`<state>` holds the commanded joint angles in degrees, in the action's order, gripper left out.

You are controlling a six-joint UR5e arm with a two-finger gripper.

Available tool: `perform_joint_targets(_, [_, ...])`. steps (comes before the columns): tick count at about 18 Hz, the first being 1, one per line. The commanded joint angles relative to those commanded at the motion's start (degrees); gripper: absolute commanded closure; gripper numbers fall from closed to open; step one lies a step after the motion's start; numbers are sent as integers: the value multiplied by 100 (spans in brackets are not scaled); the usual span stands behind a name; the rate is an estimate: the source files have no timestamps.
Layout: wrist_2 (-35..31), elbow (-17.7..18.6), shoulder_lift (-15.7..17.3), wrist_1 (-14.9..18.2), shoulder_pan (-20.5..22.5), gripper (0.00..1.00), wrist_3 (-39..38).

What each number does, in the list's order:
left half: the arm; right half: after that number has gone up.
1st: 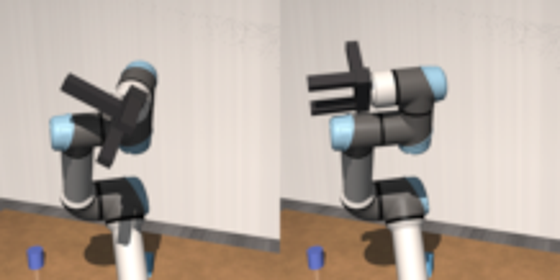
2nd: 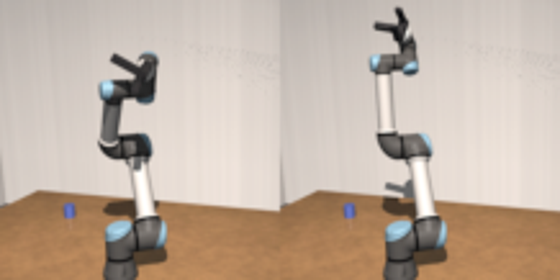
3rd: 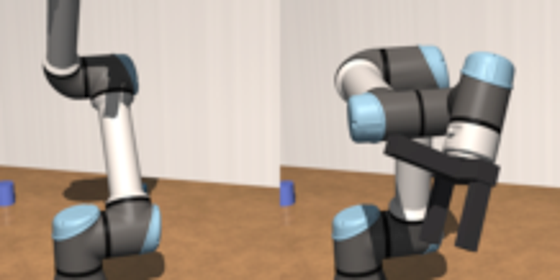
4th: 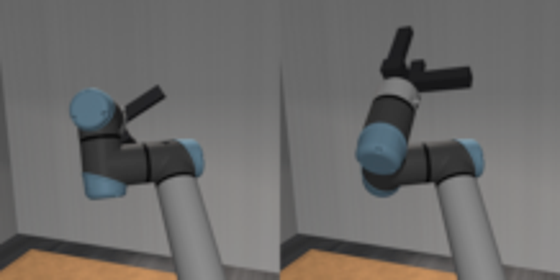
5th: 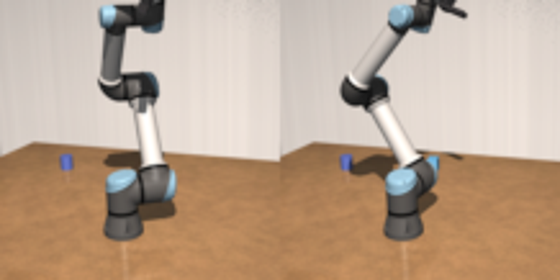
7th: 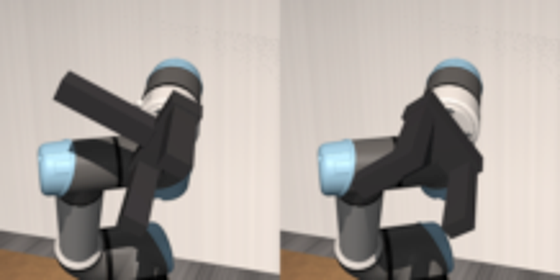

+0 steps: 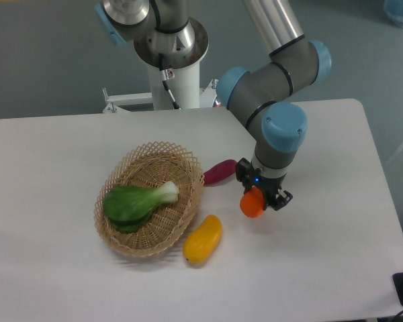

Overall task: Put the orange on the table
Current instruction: 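Carry the orange toward the eggplant and lower it to the table, then open the gripper to release the orange and lift slightly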

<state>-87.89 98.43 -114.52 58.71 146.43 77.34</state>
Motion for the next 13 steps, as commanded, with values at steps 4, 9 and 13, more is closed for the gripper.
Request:
perform_joint_targets(4, [-9,44,-35,-9,-9,63,0])
perform_joint_targets(9, [0,123,-27,-17,-18,63,-9])
perform_joint_targets(13, [0,115,-26,-26,-18,41,0])
